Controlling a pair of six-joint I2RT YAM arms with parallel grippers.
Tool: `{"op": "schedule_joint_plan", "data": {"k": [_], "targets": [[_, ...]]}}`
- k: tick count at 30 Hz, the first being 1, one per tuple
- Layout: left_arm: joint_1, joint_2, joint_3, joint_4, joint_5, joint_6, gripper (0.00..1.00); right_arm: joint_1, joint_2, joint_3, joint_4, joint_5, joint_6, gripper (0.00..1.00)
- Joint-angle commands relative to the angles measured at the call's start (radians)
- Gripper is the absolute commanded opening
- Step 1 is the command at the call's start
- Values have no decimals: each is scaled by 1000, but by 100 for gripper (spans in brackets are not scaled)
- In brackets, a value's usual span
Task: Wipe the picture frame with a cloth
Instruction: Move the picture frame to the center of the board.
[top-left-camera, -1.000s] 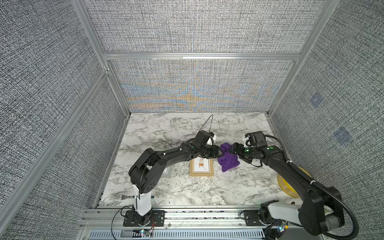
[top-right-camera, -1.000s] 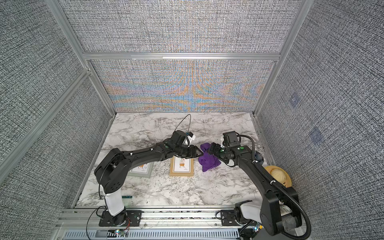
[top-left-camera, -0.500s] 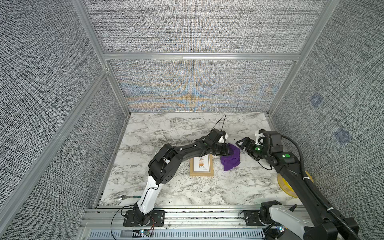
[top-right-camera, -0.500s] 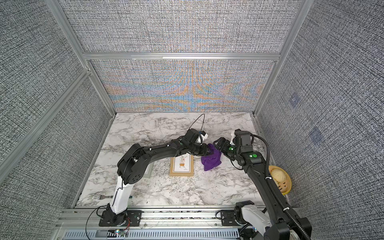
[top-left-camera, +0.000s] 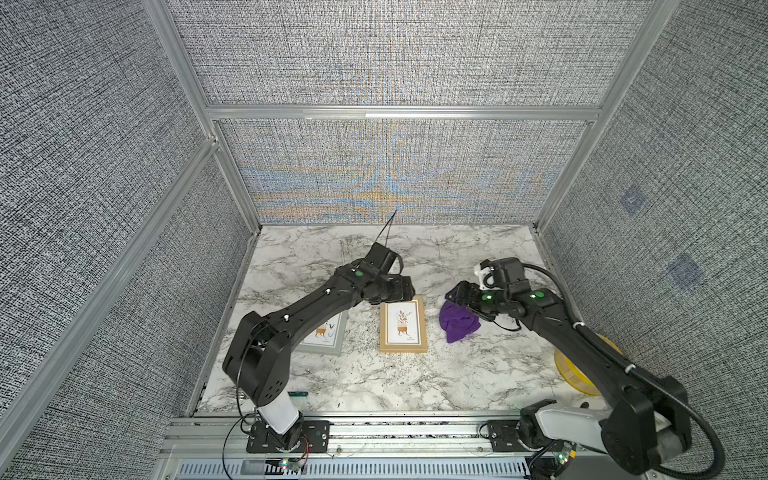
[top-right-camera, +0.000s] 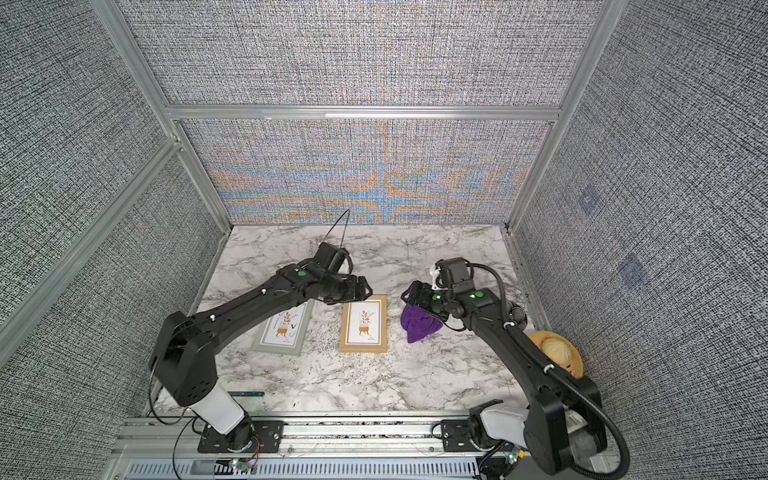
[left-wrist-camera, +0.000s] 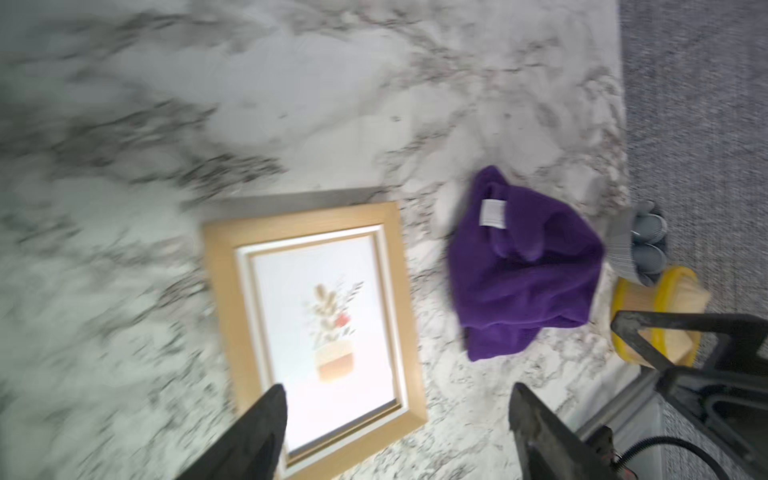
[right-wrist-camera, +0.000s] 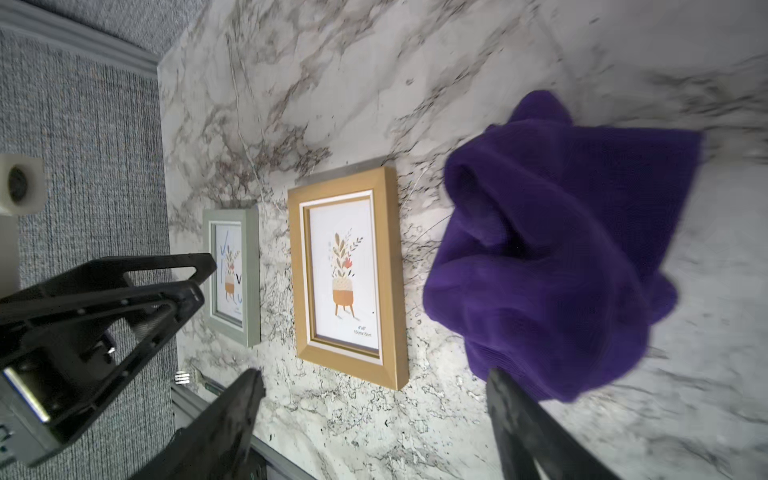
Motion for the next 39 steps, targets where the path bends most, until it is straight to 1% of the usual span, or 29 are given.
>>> {"op": "schedule_joint_plan", "data": {"k": [1, 3, 6, 11, 13, 15, 17, 21, 25, 26, 29, 33, 39], "targets": [[31, -64, -80, -124, -104, -64, 86, 81, 95, 36, 49, -17, -1, 85], [44, -98, -143, -112, -109, -109, 86, 133, 173, 84, 42, 17, 6, 84], [58, -121, -227, -57, -71, -158, 86, 191, 269, 118, 34, 74, 10, 82], [76, -69, -303, 88, 33, -193, 83, 203, 369, 126, 46, 120, 13, 82], [81, -23, -296, 120, 78, -182, 80, 203, 403, 145, 47, 109, 0, 82], [86, 24, -283, 144, 107, -181, 75, 203, 438, 164, 57, 79, -5, 81], [85, 62, -273, 166, 134, -182, 71, 203, 456, 171, 66, 65, -1, 79], [87, 106, -250, 171, 132, -180, 64, 200, 488, 179, 57, 72, 1, 77], [87, 130, -240, 177, 139, -178, 57, 201, 514, 183, 66, 60, -4, 69], [87, 137, -239, 176, 138, -177, 57, 200, 524, 189, 61, 58, -7, 68], [87, 161, -237, 176, 142, -179, 56, 200, 546, 199, 65, 50, -10, 67], [87, 168, -229, 211, 186, -179, 53, 201, 553, 208, 85, 24, -12, 64], [87, 178, -165, 232, 231, -156, 51, 196, 578, 244, 121, -42, -4, 61]]}}
